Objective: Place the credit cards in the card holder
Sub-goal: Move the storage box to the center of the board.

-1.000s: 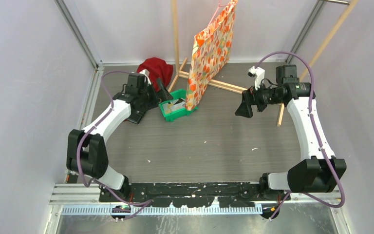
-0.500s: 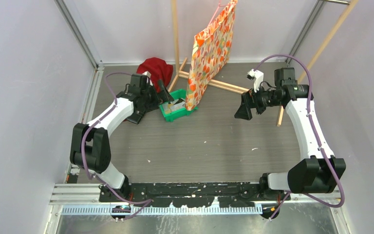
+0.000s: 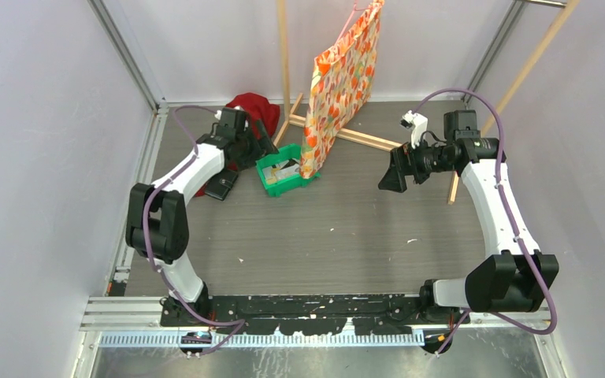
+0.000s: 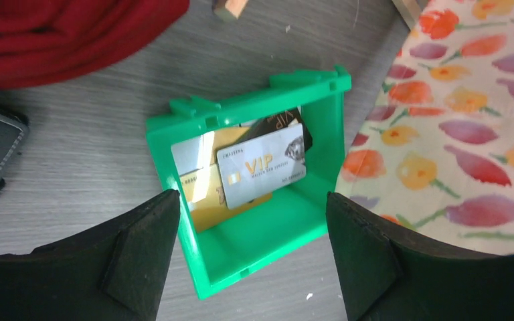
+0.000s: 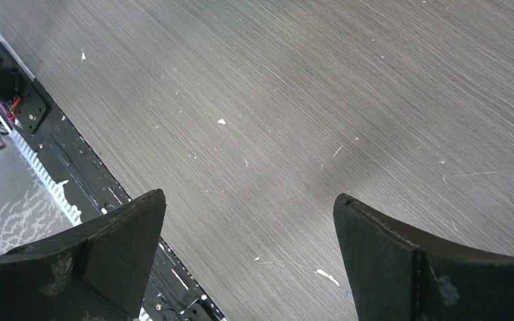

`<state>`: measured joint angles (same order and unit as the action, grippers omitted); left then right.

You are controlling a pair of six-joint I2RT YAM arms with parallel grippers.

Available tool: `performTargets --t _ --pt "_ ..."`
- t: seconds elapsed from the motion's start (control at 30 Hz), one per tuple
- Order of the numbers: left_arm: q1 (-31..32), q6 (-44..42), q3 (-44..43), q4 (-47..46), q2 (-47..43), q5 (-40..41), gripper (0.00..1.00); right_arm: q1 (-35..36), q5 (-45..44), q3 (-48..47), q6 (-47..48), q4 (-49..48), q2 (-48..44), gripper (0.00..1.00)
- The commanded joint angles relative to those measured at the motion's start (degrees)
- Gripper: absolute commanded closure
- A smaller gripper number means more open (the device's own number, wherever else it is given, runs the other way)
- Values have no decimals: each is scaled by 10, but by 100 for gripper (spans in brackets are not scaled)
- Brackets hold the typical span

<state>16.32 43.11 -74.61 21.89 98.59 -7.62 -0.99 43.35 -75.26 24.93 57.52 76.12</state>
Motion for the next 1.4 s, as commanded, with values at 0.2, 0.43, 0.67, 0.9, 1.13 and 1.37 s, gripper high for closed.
performTargets --t 0.2,0.43,0.67,0.9,1.13,1.37 --pt "39 -35 -55 82 -8 179 29 -6 -1 8 -12 -25 -5 0" --pt "41 -44 -56 91 13 201 38 -6 3 10 -27 -39 8 0" --pt "41 -55 -64 94 45 184 44 -6 3 7 -30 -42 14 0" --pt "41 -58 -54 89 59 171 51 -6 2 16 -32 -43 10 0" --pt "41 -64 -44 82 62 161 57 -6 3 18 -34 -43 9 0" --pt "41 -75 -32 71 60 157 61 -6 4 18 -35 -45 10 0"
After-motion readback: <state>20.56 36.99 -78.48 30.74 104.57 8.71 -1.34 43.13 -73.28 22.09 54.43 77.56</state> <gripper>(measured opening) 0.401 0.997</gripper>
